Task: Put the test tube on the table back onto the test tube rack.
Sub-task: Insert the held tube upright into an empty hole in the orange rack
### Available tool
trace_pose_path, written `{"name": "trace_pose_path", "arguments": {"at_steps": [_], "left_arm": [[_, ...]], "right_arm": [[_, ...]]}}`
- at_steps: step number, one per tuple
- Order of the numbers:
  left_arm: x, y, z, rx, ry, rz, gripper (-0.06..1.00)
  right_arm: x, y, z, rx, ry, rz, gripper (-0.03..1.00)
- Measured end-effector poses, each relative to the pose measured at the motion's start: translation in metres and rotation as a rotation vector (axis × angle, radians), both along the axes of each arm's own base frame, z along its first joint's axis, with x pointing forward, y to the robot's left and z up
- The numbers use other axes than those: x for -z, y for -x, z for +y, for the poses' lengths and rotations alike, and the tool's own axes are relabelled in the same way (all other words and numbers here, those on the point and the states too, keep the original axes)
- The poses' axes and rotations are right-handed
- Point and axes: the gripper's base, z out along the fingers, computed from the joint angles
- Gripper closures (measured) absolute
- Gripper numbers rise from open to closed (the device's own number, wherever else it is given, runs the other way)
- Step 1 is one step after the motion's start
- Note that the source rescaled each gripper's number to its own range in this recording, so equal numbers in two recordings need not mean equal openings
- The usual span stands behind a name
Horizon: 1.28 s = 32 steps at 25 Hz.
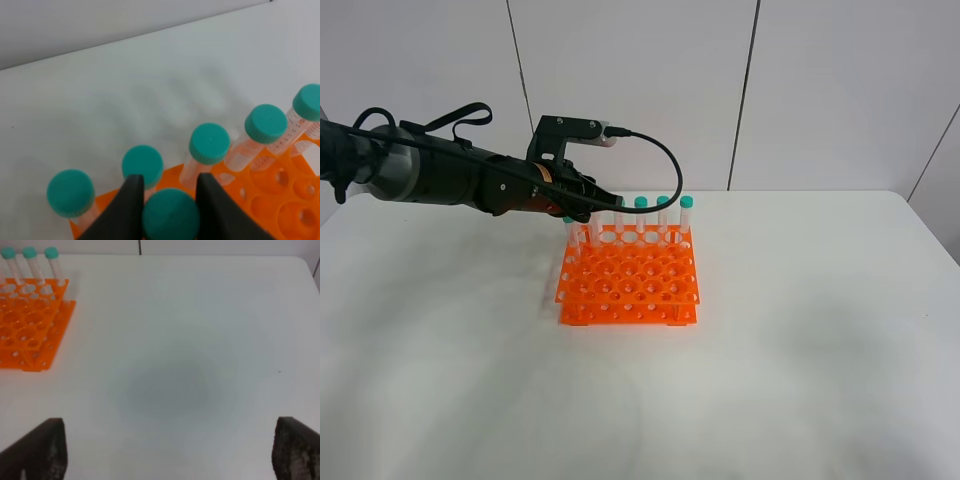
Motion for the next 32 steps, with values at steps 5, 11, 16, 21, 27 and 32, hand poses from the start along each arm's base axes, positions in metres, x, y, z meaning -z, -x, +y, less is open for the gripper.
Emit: {"name": "trace_pose_path", "arguments": {"at_steps": [5, 11, 16, 21, 27, 32], "left_arm": [[0.015, -0.002, -0.001, 0.000, -0.013, 0.032, 0.94], [0.020, -0.002, -0.001, -0.001, -0.020, 0.047, 0.94], [0.020, -0.002, -0.001, 0.003, -0.024, 0.045, 0.94], [0.020, -0.002, -0.001, 0.012, -0.035, 0.041, 0.94], [0.025, -0.002, -0.001, 0.013, -0.040, 0.051, 0.94], [0.030, -0.003, -0.002, 0.015, -0.043, 0.051, 0.94]], "right_arm": [[0.000, 0.000, 0.000, 0.000, 0.000, 0.000, 0.11], [0.000, 0.000, 0.000, 0.000, 0.000, 0.000, 0.11], [0.000, 0.000, 0.000, 0.000, 0.000, 0.000, 0.11], [0.000, 0.000, 0.000, 0.000, 0.000, 0.000, 0.11], [0.000, 0.000, 0.000, 0.000, 0.000, 0.000, 0.11], [0.000, 0.000, 0.000, 0.000, 0.000, 0.000, 0.11]]}}
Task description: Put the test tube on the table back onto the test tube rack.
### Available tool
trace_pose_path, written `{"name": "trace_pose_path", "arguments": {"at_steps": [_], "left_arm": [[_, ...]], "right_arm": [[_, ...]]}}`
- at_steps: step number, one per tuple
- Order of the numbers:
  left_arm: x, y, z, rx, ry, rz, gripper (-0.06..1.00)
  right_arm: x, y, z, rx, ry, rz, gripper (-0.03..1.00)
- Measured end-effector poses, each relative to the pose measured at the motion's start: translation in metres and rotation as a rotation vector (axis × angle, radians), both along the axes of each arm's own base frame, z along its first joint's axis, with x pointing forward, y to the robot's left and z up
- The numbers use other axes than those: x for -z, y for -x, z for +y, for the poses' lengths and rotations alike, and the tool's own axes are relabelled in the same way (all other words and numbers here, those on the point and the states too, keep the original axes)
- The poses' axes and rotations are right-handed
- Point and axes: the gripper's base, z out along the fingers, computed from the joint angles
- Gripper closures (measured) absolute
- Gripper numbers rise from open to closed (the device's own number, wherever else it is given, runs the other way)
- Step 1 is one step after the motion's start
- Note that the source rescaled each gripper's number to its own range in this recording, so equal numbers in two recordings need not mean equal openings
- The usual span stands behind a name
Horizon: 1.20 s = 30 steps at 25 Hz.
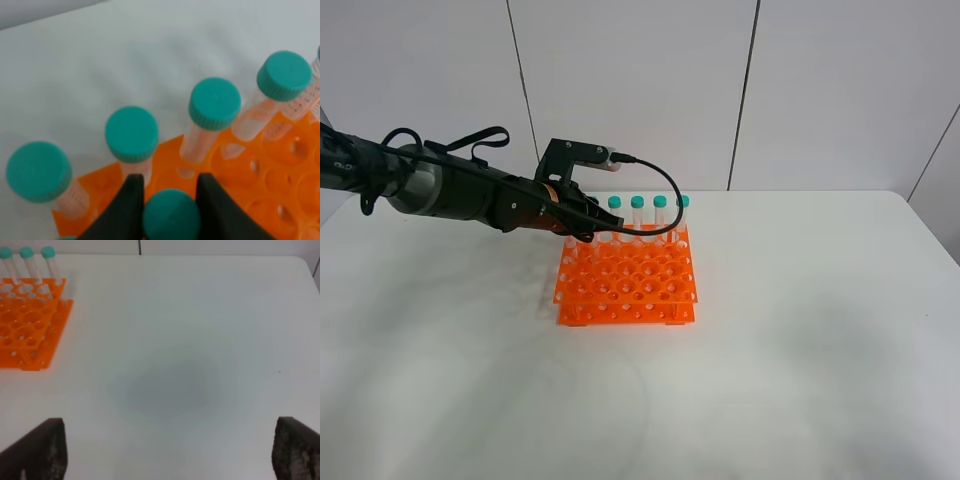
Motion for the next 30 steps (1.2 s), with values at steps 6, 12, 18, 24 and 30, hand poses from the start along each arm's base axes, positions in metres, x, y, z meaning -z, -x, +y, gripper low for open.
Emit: {"name": "trace_pose_path", "arguments": {"at_steps": [6, 12, 18, 24, 30], "left_arm": [[0.000, 0.000, 0.000, 0.001, 0.000, -0.001, 0.94], [0.000, 0.000, 0.000, 0.001, 0.000, -0.002, 0.89], [0.003, 0.000, 0.000, 0.000, -0.005, 0.009, 0.69], [0.004, 0.001, 0.000, 0.000, -0.011, 0.022, 0.66], [-0.019, 0.004, 0.002, 0.000, 0.006, -0.018, 0.65]], "right_arm": [[0.000, 0.000, 0.000, 0.000, 0.000, 0.000, 0.11], [0.000, 0.000, 0.000, 0.000, 0.000, 0.000, 0.11], [0.000, 0.000, 0.000, -0.003, -0.004, 0.000, 0.11], [0.000, 0.000, 0.000, -0.003, -0.004, 0.000, 0.11], [0.000, 0.000, 0.000, -0.003, -0.004, 0.000, 0.11]]}}
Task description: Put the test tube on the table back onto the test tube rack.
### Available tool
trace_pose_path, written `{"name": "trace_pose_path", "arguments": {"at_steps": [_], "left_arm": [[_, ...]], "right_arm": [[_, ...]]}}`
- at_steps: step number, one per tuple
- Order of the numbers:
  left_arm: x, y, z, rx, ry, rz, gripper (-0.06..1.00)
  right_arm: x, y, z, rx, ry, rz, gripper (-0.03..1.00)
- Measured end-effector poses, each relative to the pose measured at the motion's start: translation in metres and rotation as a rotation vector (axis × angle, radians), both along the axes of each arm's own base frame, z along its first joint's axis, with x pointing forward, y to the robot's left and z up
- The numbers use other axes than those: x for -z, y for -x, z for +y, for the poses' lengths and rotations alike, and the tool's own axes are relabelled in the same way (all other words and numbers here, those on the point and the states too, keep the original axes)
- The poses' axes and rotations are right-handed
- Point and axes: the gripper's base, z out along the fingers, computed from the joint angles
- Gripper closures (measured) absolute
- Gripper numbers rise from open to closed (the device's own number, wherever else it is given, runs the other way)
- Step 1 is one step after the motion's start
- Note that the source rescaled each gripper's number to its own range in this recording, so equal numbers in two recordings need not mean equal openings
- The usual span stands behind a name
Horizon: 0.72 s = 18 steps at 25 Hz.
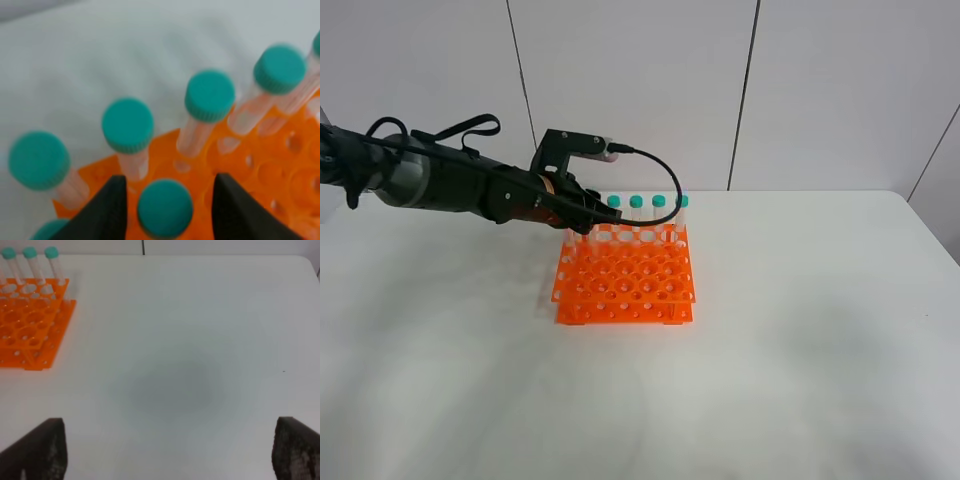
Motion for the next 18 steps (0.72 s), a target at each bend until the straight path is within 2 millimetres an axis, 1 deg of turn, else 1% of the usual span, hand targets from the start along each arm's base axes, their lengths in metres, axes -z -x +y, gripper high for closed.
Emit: {"name": "trace_pose_path", "arguments": {"at_steps": [2, 7, 14, 18], "left_arm": [[-0.009, 0.001, 0.001, 0.000, 0.007, -0.016, 0.65], [-0.022, 0.005, 0.004, -0.006, 0.002, -0.008, 0.65], [-0.048, 0.012, 0.008, -0.008, 0.019, -0.046, 0.65], [-0.061, 0.014, 0.017, -0.027, 0.020, -0.052, 0.65]], "right_arm": [[0.000, 0.000, 0.000, 0.000, 0.000, 0.000, 0.11], [0.000, 0.000, 0.000, 0.000, -0.001, 0.000, 0.11], [0.000, 0.000, 0.000, 0.000, -0.001, 0.000, 0.11], [0.000, 0.000, 0.000, 0.000, -0.001, 0.000, 0.11]]}}
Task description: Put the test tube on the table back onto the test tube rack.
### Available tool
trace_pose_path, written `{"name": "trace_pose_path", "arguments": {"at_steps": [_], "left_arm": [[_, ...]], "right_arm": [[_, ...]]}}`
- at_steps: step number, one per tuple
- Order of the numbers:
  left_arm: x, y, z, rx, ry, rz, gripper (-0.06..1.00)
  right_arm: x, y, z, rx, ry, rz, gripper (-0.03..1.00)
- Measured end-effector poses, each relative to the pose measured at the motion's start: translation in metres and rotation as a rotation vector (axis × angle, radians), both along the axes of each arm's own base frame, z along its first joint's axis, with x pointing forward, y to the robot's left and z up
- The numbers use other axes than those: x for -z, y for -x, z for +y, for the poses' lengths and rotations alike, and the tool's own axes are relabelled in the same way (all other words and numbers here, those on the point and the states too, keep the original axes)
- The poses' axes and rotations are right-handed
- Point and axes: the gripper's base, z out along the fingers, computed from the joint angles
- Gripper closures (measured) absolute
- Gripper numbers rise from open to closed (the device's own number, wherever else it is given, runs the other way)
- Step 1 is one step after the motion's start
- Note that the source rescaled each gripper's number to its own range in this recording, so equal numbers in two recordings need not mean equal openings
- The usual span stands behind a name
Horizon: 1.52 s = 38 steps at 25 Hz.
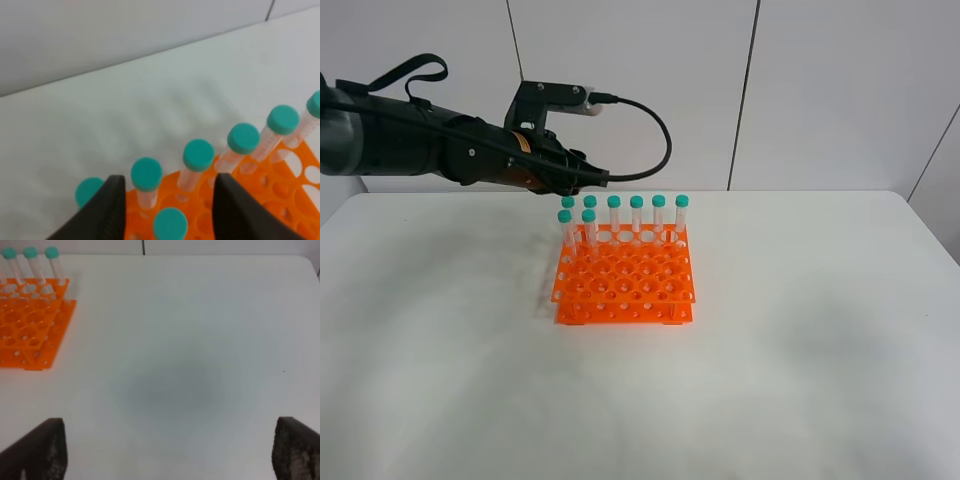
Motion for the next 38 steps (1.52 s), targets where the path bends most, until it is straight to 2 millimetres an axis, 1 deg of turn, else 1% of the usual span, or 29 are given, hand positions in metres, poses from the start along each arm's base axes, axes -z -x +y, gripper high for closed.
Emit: {"name": "trace_pose_path", "arguments": {"at_steps": [6, 11, 15, 19, 22, 25, 26, 27, 28, 31, 32, 34, 35, 38], "left_arm": [[-0.011, -0.002, 0.033, -0.080, -0.014, 0.034, 0.65], [-0.009, -0.002, 0.073, -0.175, -0.034, 0.095, 0.65], [-0.002, 0.008, 0.105, -0.251, -0.044, 0.138, 0.65], [0.003, 0.022, 0.130, -0.316, -0.050, 0.182, 0.65], [0.005, 0.033, 0.140, -0.343, -0.059, 0.231, 0.65], [0.005, 0.040, 0.143, -0.341, -0.077, 0.263, 0.64], [0.004, 0.042, 0.143, -0.334, -0.085, 0.260, 0.61], [0.002, 0.044, 0.143, -0.328, -0.093, 0.259, 0.56], [0.001, 0.046, 0.143, -0.325, -0.096, 0.256, 0.48], [-0.004, 0.051, 0.143, -0.322, -0.097, 0.247, 0.17], [-0.004, 0.052, 0.144, -0.323, -0.096, 0.247, 0.08], [-0.006, 0.054, 0.144, -0.329, -0.090, 0.251, 0.00], [-0.006, 0.055, 0.144, -0.331, -0.089, 0.254, -0.02], [-0.005, 0.057, 0.144, -0.333, -0.090, 0.277, -0.05]], "right_arm": [[0.000, 0.000, 0.000, 0.000, 0.000, 0.000, 0.11], [0.000, 0.000, 0.000, 0.000, 0.000, 0.000, 0.11], [0.000, 0.000, 0.000, -0.001, -0.002, 0.000, 0.11], [0.000, 0.000, 0.000, -0.002, -0.003, 0.000, 0.11], [0.000, 0.000, 0.000, -0.002, -0.003, 0.000, 0.11], [0.000, 0.000, 0.000, -0.002, -0.003, 0.000, 0.11], [0.000, 0.000, 0.000, -0.002, -0.003, 0.000, 0.11], [0.000, 0.000, 0.000, -0.002, -0.003, 0.000, 0.11], [0.000, 0.000, 0.000, -0.002, -0.004, 0.000, 0.11], [0.000, 0.000, 0.000, -0.002, -0.004, 0.000, 0.11], [0.000, 0.000, 0.000, -0.002, -0.004, 0.000, 0.11], [0.000, 0.000, 0.000, -0.003, -0.004, 0.000, 0.11], [0.000, 0.000, 0.000, -0.004, -0.005, 0.000, 0.11], [0.000, 0.000, 0.001, -0.004, -0.006, 0.000, 0.11]]}}
